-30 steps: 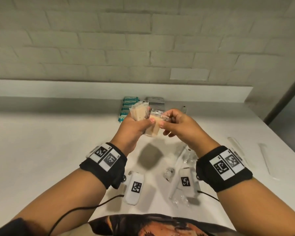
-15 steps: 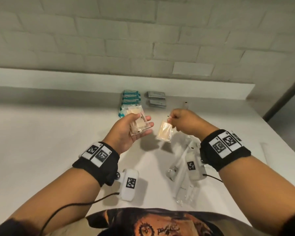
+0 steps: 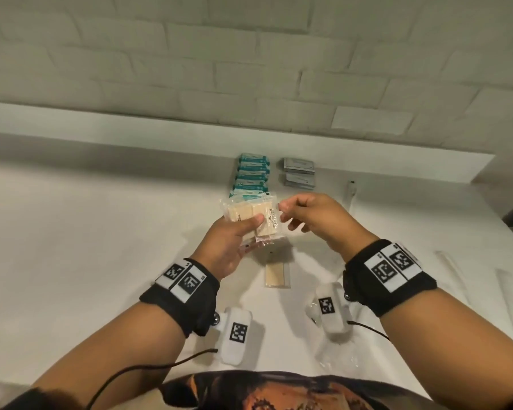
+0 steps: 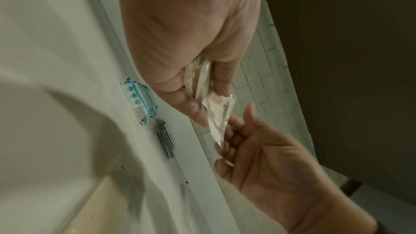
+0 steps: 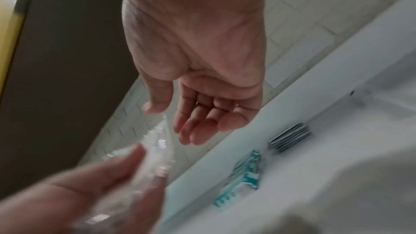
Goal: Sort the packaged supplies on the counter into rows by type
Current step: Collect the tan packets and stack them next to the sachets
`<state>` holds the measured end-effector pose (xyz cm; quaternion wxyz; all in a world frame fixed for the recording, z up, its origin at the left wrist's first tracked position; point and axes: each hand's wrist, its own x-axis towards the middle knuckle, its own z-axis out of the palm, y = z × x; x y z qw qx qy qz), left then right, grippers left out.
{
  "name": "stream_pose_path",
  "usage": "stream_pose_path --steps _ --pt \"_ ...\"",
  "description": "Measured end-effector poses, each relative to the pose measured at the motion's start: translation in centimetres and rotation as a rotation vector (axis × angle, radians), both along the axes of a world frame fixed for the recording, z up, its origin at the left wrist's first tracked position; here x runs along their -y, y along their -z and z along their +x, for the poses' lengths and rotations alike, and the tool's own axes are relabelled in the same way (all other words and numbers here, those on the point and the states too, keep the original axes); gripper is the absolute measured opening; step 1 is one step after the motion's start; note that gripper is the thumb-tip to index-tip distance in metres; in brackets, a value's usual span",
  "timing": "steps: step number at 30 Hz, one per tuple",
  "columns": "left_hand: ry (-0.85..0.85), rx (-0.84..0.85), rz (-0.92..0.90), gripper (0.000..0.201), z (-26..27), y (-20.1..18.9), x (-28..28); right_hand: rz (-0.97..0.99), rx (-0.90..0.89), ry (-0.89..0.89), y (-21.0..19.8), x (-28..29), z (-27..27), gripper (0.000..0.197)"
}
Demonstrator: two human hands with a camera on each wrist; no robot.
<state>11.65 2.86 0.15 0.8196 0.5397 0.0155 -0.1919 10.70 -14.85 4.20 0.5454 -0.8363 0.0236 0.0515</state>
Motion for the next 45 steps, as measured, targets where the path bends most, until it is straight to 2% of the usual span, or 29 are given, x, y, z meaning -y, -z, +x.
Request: stream_pose_path --steps 2,6,9,11,13,16,18,23,25,26,28,32,35,37,42,45 --pt "0.022 0.014 0.007 0.026 -0.2 -0.3 0.4 0.065 0.058 0.000 -0.5 -0.3 -0.5 0.003" --pt "0.043 0.015 0.018 0.022 -0.4 -1.0 1.4 0.082 0.247 0.073 -0.8 0.3 -0.9 0.012" --pt "0.057 -0.115 0.013 0.034 -0.1 -1.2 1.3 -0.170 0.438 0.003 -0.9 1.2 -1.4 0.010" --pt "0.098 -0.150 -0.025 0.030 -0.2 -1.3 1.1 -0.347 0.461 -0.114 -0.9 1.3 -1.9 0.008" --pt "0.080 -0.083 0.019 0.032 -0.4 -1.3 1.0 -0.355 0.396 -0.189 -0.7 1.4 -2.4 0.013" --pt "0.048 0.087 0.130 0.035 -0.8 -1.7 0.9 -0.111 0.267 -0.046 -1.2 1.4 -2.7 0.020" --pt "0.048 0.139 0.172 0.036 -1.0 -1.7 0.9 -0.055 0.177 0.020 -1.6 1.1 -2.3 0.029" --pt "0.039 0.184 0.264 0.037 -1.1 -1.4 0.8 -0.200 0.052 -0.048 -2.4 0.4 -1.3 0.008" --pt "0.052 0.184 0.240 0.036 -1.0 -1.3 0.5 -0.217 0.038 -0.044 -2.6 0.7 -0.8 0.006" --pt "0.052 0.176 0.222 0.037 -1.0 -1.3 0.3 -0.300 0.047 -0.022 -2.6 1.0 -0.6 0.004" --pt "0.037 0.137 0.184 0.033 -0.8 -1.1 -0.1 -0.480 0.064 0.025 -2.6 1.3 -0.1 0.006" --pt "0.008 0.000 0.009 0.021 -0.5 -1.0 -0.9 -0.436 0.013 -0.064 -1.8 1.3 0.4 0.015" --pt "-0.019 -0.075 -0.072 0.032 -0.2 -0.6 -1.3 -0.580 -0.002 -0.093 -0.9 0.7 0.8 0.008" --pt "-0.034 -0.084 -0.072 0.037 -0.1 -0.3 -1.5 -0.690 -0.044 -0.151 0.0 0.0 1.0 0.011" --pt "-0.059 -0.095 0.012 0.036 -0.3 0.5 -2.1 -0.943 -0.130 -0.368 3.1 -1.8 1.6 0.020" --pt "-0.084 -0.098 0.041 0.032 -0.1 0.9 -2.4 -0.932 -0.103 -0.318 3.4 -1.8 2.2 0.024"
